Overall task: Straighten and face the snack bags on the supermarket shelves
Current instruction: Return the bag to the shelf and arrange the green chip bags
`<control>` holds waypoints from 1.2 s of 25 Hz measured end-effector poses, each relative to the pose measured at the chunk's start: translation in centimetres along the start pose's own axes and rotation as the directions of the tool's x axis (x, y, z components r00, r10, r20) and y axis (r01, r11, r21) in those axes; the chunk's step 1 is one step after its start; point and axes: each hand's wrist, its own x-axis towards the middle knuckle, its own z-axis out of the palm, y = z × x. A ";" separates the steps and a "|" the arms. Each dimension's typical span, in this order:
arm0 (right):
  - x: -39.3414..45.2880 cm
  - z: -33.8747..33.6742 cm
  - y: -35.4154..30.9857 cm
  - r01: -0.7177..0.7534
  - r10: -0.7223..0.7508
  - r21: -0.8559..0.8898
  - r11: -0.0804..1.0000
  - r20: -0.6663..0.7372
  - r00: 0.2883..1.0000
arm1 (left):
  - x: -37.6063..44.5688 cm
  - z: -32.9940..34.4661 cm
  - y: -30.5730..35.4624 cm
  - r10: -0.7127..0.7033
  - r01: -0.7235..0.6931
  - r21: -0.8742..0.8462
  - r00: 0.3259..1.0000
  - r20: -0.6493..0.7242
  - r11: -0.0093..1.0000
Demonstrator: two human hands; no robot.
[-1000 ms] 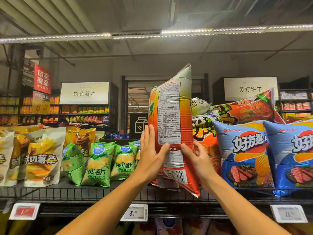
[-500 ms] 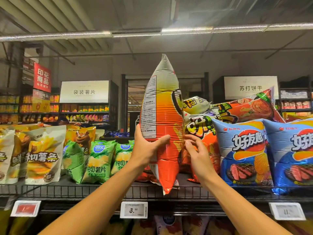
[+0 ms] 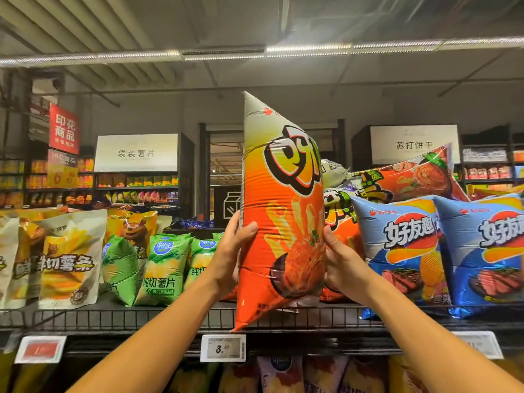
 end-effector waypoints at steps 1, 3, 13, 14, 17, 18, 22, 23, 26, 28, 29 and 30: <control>-0.1 -0.1 0.0 0.001 -0.001 -0.004 1.000 0.010 1.000 | 0.0 0.2 0.1 -0.009 0.010 -0.003 1.000 0.018 1.000; -0.3 -0.4 -0.1 0.037 -0.038 -0.027 0.999 -0.026 0.999 | 0.1 0.4 0.3 -0.030 0.030 -0.006 0.999 0.038 1.000; -0.5 -2.4 -0.9 0.173 -0.281 -0.279 0.944 -0.414 0.866 | 2.3 1.5 -2.0 -0.122 0.187 0.412 0.976 -0.180 0.891; -0.6 -2.5 -0.4 0.165 -0.292 -0.311 0.936 -0.422 0.858 | 2.2 1.5 -2.8 -0.136 0.184 0.444 0.981 -0.136 0.877; -0.4 -2.7 1.3 0.124 -0.294 -0.375 0.919 -0.440 0.849 | 1.7 1.6 -5.5 -0.167 0.174 0.503 0.984 -0.059 0.847; -0.3 -2.8 2.0 0.104 -0.281 -0.382 0.918 -0.445 0.850 | 1.7 1.7 -6.1 -0.161 0.174 0.515 0.984 -0.070 0.839; 0.1 -3.5 4.0 0.042 -0.234 -0.390 0.920 -0.459 0.857 | 1.7 1.6 -7.7 -0.163 0.205 0.549 0.979 -0.126 0.810; 0.2 -3.7 4.1 0.031 -0.226 -0.397 0.917 -0.453 0.862 | 1.6 1.4 -7.9 -0.163 0.210 0.567 0.978 -0.134 0.796; 0.7 -3.7 4.2 -0.004 -0.197 -0.419 0.908 -0.437 0.878 | 1.2 1.0 -8.0 -0.171 0.225 0.572 0.974 -0.147 0.789; 1.0 -3.4 4.4 -0.010 -0.176 -0.388 0.922 -0.440 0.880 | 1.0 1.0 -7.9 -0.147 0.212 0.558 0.976 -0.159 0.802; 1.1 -3.3 4.6 -0.006 -0.167 -0.368 0.930 -0.439 0.883 | 1.0 0.9 -7.9 -0.130 0.205 0.552 0.976 -0.172 0.808; 1.1 -3.2 4.8 0.001 -0.167 -0.356 0.935 -0.436 0.884 | 1.0 0.8 -7.9 -0.117 0.197 0.547 0.977 -0.177 0.814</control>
